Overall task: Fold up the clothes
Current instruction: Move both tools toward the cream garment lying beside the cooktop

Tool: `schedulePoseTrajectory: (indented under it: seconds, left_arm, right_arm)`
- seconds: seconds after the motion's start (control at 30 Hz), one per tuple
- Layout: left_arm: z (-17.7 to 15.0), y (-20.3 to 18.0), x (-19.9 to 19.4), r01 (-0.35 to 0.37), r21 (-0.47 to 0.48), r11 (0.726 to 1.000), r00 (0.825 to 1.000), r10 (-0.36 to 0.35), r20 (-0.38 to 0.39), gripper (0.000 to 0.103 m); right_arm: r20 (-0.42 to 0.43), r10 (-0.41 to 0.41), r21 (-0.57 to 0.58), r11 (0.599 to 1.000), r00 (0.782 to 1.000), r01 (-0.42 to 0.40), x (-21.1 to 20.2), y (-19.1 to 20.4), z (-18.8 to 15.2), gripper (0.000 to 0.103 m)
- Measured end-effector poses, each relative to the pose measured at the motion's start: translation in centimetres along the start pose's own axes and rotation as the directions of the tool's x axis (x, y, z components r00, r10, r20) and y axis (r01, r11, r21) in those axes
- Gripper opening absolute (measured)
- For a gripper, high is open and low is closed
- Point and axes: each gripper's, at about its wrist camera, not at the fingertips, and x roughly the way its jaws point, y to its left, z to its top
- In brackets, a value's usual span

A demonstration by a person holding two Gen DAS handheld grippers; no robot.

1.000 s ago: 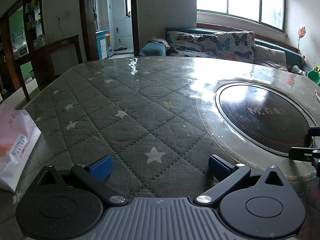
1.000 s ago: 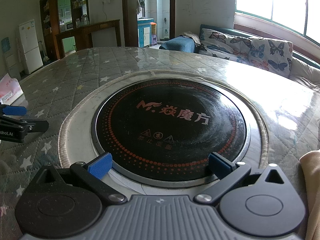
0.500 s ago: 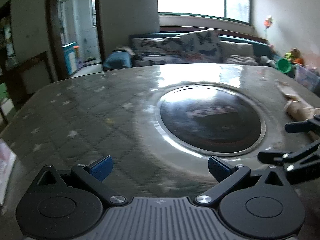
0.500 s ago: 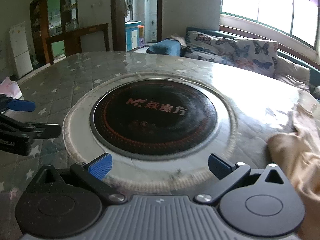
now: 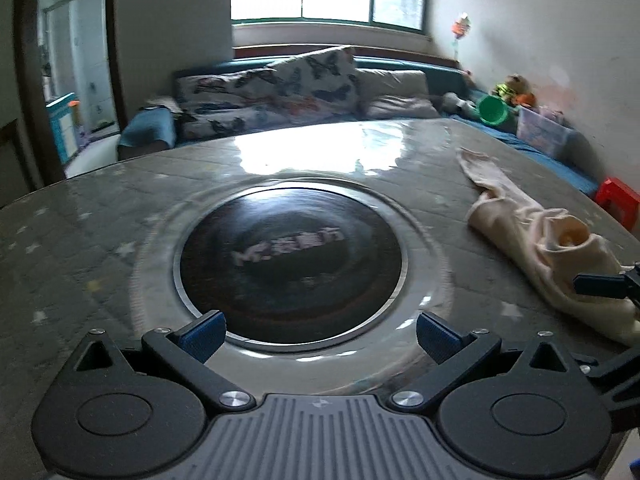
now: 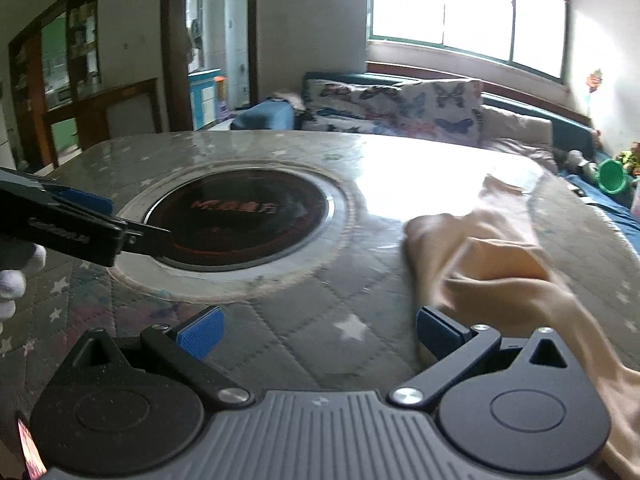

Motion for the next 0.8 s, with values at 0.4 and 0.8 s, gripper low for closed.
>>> schedulePoseTrajectory:
  seconds: [0.4,0.8]
  left_arm:
    - [0.4,-5.1,1.1,0.095,0.084,0.992,0.994,-0.091,-0.059,0.103]
    - [0.9,-8.1,1.9,0.158,0.131,0.979,0.982,-0.143,-0.122,0.103]
  right_arm:
    - [-0.027,-0.087,0.052,0.995,0.996,0.088,-2.0,-2.1,-1.3,0.103]
    - [-0.029,-0.143,0.077,0.986,0.989,0.145,-3.4,-3.7,-2.5,0.103]
